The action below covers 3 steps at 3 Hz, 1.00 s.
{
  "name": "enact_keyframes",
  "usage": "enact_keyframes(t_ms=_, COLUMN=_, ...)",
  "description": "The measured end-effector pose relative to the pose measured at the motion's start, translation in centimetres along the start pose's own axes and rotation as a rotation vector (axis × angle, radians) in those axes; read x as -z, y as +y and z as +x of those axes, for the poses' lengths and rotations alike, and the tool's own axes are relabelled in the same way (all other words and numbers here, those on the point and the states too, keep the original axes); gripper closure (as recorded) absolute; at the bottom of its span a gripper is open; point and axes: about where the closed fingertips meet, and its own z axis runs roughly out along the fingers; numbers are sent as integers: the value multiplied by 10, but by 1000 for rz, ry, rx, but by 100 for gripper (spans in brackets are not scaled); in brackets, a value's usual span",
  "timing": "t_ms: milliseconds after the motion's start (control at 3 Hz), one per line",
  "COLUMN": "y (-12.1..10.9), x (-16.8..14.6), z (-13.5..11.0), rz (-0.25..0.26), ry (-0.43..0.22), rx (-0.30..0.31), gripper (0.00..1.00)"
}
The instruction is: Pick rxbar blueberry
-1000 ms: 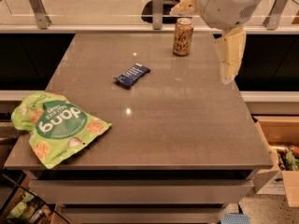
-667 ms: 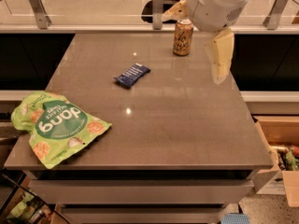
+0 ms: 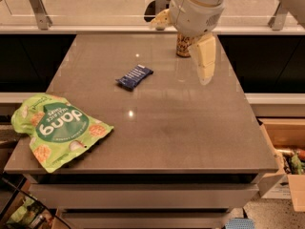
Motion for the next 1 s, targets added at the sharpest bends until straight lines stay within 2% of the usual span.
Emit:
enact_keyframes(t_ms=333, y=-14, x=-12, z=8, rz=-10, ry=5, rx=17, gripper=0)
enact_keyframes(t_ms=1000, y=-51, x=-54, z=25, rz=-60, ry=4, rx=71, gripper=0)
